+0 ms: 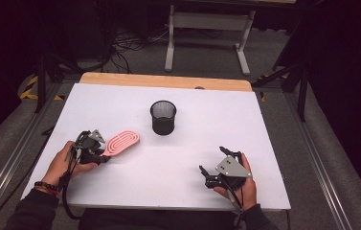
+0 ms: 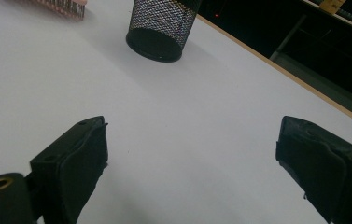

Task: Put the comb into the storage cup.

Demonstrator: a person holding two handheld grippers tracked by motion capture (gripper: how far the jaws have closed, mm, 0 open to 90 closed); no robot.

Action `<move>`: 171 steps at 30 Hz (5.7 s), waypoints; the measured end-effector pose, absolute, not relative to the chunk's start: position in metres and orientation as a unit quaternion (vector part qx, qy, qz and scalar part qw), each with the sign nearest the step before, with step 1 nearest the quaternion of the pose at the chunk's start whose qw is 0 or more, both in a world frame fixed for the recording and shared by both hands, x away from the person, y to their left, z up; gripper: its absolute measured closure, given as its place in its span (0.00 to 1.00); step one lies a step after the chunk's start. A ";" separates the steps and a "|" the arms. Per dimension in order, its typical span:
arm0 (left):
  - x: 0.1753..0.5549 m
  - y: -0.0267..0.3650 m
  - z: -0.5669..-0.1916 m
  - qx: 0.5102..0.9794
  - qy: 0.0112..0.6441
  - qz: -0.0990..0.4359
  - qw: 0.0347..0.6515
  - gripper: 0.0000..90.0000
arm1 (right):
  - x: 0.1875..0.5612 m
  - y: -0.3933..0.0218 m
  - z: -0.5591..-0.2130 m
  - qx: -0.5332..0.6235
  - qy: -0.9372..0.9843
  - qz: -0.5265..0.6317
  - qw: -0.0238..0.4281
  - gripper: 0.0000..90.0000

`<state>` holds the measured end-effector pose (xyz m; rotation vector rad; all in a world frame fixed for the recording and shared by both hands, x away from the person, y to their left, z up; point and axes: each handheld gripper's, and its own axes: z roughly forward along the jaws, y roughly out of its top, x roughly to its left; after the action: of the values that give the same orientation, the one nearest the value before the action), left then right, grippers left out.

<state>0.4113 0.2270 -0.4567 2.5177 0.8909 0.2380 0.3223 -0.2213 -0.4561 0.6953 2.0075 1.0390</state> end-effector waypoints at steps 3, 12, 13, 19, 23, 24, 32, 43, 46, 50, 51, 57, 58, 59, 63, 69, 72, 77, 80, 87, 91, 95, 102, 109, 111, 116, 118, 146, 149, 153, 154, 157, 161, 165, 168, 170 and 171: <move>0.408 0.226 -0.457 0.915 0.319 0.095 0.229 0.76 | 0.322 -0.222 -0.456 0.272 0.785 0.408 0.379 0.11; 0.392 0.225 -0.462 0.906 0.304 0.160 0.249 0.77 | 0.321 -0.223 -0.454 0.271 0.783 0.411 0.381 0.11; 0.391 0.224 -0.463 0.904 0.304 0.166 0.251 0.77 | 0.321 -0.223 -0.454 0.272 0.782 0.411 0.381 0.11; 0.388 0.226 -0.459 0.889 0.305 0.197 0.279 0.78 | 0.321 -0.223 -0.454 0.271 0.782 0.411 0.381 0.11; 0.387 0.228 -0.459 0.882 0.307 0.204 0.293 0.78 | 0.321 -0.223 -0.454 0.271 0.782 0.411 0.383 0.11; 0.387 0.228 -0.459 0.881 0.307 0.205 0.296 0.78 | 0.321 -0.223 -0.453 0.271 0.782 0.411 0.383 0.11; 0.384 0.224 -0.462 0.880 0.294 0.221 0.301 0.78 | 0.322 -0.222 -0.456 0.269 0.785 0.411 0.378 0.10; 0.381 0.227 -0.461 0.865 0.297 0.237 0.328 0.78 | 0.323 -0.221 -0.457 0.266 0.787 0.409 0.377 0.10; 0.379 0.228 -0.460 0.860 0.293 0.248 0.336 0.78 | 0.323 -0.222 -0.457 0.268 0.785 0.413 0.377 0.10; 0.377 0.227 -0.459 0.856 0.289 0.255 0.345 0.78 | 0.323 -0.222 -0.457 0.268 0.783 0.414 0.380 0.10; 0.377 0.227 -0.459 0.856 0.289 0.255 0.345 0.78 | 0.323 -0.222 -0.457 0.268 0.783 0.414 0.380 0.10; 0.373 0.228 -0.456 0.837 0.290 0.280 0.371 0.78 | 0.322 -0.223 -0.455 0.275 0.775 0.430 0.374 0.09; 0.373 0.229 -0.455 0.832 0.294 0.283 0.376 0.78 | 0.322 -0.223 -0.455 0.275 0.774 0.429 0.374 0.09; 0.373 0.230 -0.455 0.826 0.298 0.287 0.382 0.78 | 0.323 -0.223 -0.455 0.277 0.774 0.431 0.372 0.09; 0.373 0.236 -0.454 0.810 0.310 0.289 0.406 0.78 | 0.323 -0.222 -0.455 0.281 0.771 0.440 0.365 0.08; 0.371 0.237 -0.453 0.796 0.311 0.294 0.429 0.78 | 0.324 -0.220 -0.454 0.285 0.767 0.444 0.366 0.07; 0.370 0.237 -0.452 0.790 0.310 0.296 0.438 0.78 | 0.323 -0.219 -0.452 0.290 0.761 0.452 0.364 0.05; 0.369 0.236 -0.450 0.785 0.307 0.293 0.451 0.78 | 0.325 -0.217 -0.448 0.302 0.757 0.460 0.353 0.05; 0.368 0.234 -0.449 0.781 0.304 0.296 0.458 0.78 | 0.325 -0.213 -0.447 0.300 0.756 0.460 0.358 0.04; 0.361 0.223 -0.450 0.763 0.295 0.298 0.491 0.78 | 0.325 -0.205 -0.444 0.293 0.756 0.467 0.352 0.04; 0.357 0.214 -0.450 0.761 0.286 0.302 0.499 0.78 | 0.327 -0.199 -0.437 0.299 0.744 0.482 0.353 0.04; 0.357 0.208 -0.451 0.759 0.283 0.304 0.501 0.78 | 0.329 -0.196 -0.432 0.302 0.738 0.492 0.348 0.04; 0.359 0.196 -0.452 0.751 0.282 0.299 0.518 0.78 | 0.334 -0.187 -0.421 0.305 0.728 0.518 0.330 0.04; 0.360 0.183 -0.452 0.746 0.277 0.284 0.535 0.78 | 0.343 -0.171 -0.411 0.303 0.721 0.540 0.311 0.03; 0.360 0.177 -0.453 0.743 0.272 0.285 0.541 0.78 | 0.344 -0.168 -0.411 0.304 0.720 0.542 0.308 0.04; 0.360 0.169 -0.451 0.743 0.260 0.288 0.545 0.78 | 0.346 -0.156 -0.409 0.291 0.723 0.554 0.293 0.03; 0.360 0.163 -0.450 0.740 0.256 0.286 0.553 0.78 | 0.348 -0.149 -0.407 0.287 0.728 0.558 0.276 0.03; 0.350 0.113 -0.459 0.753 0.222 0.302 0.541 0.78 | 0.352 -0.112 -0.398 0.312 0.714 0.578 0.242 0.07; 0.347 0.108 -0.460 0.754 0.218 0.307 0.538 0.78 | 0.352 -0.107 -0.400 0.323 0.712 0.572 0.247 0.08; 0.344 0.104 -0.461 0.755 0.214 0.313 0.535 0.78 | 0.353 -0.102 -0.401 0.338 0.702 0.575 0.249 0.10; 0.343 0.103 -0.461 0.755 0.214 0.314 0.534 0.78 | 0.353 -0.101 -0.401 0.341 0.699 0.576 0.250 0.11; 0.340 0.099 -0.462 0.760 0.206 0.319 0.528 0.78 | 0.356 -0.101 -0.401 0.355 0.692 0.578 0.246 0.15; 0.338 0.095 -0.464 0.761 0.204 0.324 0.523 0.78 | 0.357 -0.106 -0.401 0.375 0.669 0.599 0.231 0.26; 0.338 0.094 -0.463 0.764 0.200 0.323 0.521 0.78 | 0.357 -0.109 -0.402 0.387 0.655 0.606 0.232 0.37; 0.339 0.093 -0.464 0.766 0.201 0.317 0.521 0.78 | 0.356 -0.113 -0.403 0.399 0.641 0.617 0.224 0.50; 0.341 0.092 -0.465 0.773 0.199 0.317 0.513 0.77 | 0.355 -0.115 -0.402 0.387 0.645 0.623 0.214 0.58; 0.341 0.092 -0.465 0.774 0.201 0.314 0.512 0.77 | 0.354 -0.115 -0.402 0.381 0.644 0.630 0.207 0.60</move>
<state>0.3406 0.0916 -0.4654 1.8612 0.4840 0.7558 0.3538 -0.1150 -0.4019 1.0612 1.7950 1.7549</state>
